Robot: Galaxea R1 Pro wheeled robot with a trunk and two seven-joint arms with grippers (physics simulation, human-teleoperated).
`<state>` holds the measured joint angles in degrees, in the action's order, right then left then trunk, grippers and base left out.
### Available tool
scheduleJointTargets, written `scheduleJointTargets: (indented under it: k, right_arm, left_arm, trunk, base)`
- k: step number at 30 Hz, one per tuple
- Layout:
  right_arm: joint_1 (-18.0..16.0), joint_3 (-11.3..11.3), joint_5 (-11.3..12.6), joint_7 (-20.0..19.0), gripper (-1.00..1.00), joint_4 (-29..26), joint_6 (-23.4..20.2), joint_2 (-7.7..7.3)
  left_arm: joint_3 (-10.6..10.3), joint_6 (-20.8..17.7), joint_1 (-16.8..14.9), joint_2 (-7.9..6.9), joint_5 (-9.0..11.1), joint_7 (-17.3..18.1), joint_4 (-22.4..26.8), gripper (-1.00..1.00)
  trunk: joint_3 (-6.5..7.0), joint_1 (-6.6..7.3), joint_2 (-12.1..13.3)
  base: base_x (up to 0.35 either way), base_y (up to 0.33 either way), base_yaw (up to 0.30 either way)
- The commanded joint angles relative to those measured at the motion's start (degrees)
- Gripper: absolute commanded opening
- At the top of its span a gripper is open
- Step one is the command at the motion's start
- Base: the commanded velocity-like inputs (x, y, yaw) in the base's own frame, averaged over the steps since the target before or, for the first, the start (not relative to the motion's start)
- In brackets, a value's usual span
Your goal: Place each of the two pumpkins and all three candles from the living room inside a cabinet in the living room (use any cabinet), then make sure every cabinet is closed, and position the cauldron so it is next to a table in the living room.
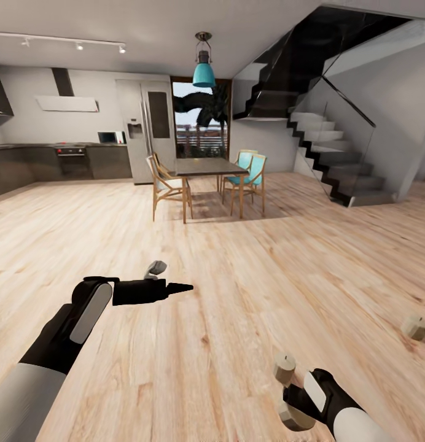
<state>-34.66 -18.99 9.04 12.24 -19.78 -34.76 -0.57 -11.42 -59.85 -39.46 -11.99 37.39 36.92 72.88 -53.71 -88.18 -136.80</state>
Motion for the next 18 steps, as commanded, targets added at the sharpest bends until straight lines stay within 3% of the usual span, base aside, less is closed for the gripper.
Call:
scheduleJointTargets:
  k: [1,18]
  right_arm:
    - [0.0,-0.1,0.7,0.5,-1.0,-0.1,-0.2,0.03]
    - [0.0,-0.1,0.7,0.4,-1.0,0.0,-0.2,0.04]
  left_arm:
    - [0.0,-0.2,0.0,-0.03,-0.1,0.3,0.0,1.0]
    - [-0.1,-0.2,-0.1,0.09,-0.2,0.3,-0.1,1.0]
  trunk:
    - [-0.01,0.02,0.0]
    - [0.78,0.02,0.0]
  base:
    - [-0.091,0.194,-0.261]
    - [-0.09,0.203,-0.269]
